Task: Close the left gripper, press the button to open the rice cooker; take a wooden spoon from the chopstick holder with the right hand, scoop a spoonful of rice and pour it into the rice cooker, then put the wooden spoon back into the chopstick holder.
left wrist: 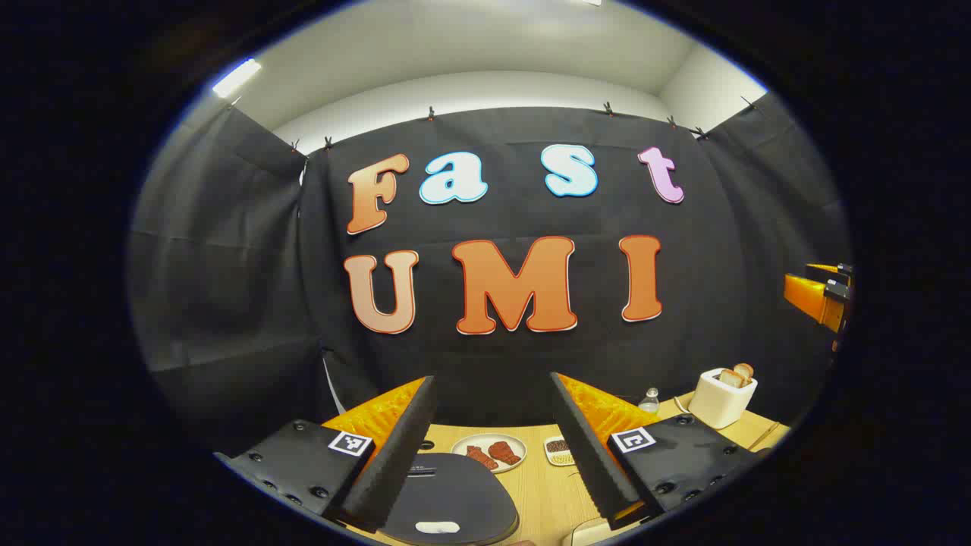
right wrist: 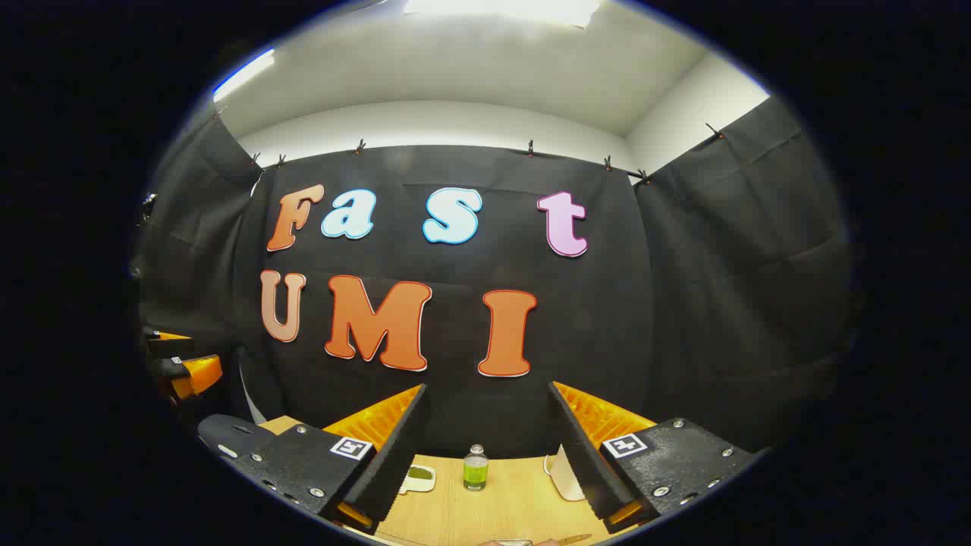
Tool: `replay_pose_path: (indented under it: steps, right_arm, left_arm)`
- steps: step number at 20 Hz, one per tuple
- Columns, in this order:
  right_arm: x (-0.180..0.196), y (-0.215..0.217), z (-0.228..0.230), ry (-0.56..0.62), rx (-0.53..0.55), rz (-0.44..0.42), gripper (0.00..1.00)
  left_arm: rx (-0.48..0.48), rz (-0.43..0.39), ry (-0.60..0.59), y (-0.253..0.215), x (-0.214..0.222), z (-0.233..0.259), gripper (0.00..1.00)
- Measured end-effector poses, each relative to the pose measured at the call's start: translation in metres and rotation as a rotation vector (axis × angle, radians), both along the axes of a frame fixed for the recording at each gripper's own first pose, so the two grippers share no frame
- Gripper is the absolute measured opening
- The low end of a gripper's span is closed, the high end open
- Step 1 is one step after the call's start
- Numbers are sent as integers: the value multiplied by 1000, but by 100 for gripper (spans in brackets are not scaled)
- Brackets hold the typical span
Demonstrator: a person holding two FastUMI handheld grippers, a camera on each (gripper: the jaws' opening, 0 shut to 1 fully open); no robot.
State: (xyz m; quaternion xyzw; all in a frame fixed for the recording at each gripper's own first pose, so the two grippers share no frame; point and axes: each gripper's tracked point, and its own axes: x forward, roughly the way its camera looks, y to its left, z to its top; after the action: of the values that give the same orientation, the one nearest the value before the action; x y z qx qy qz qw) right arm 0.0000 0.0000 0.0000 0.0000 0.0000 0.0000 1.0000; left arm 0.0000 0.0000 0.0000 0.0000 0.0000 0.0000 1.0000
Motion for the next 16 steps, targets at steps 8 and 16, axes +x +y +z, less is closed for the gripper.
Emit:
replay_pose_path:
  steps: [8, 16]
  right_arm:
    - [7, -4, 11, -15, -1, 59, 92]
    - [4, -7, 15, -31, 7, 71, 94]
  left_arm:
    - [-2, -16, -65, -30, -9, 43, 100]
    - [-16, 0, -77, -31, -19, 61, 100]
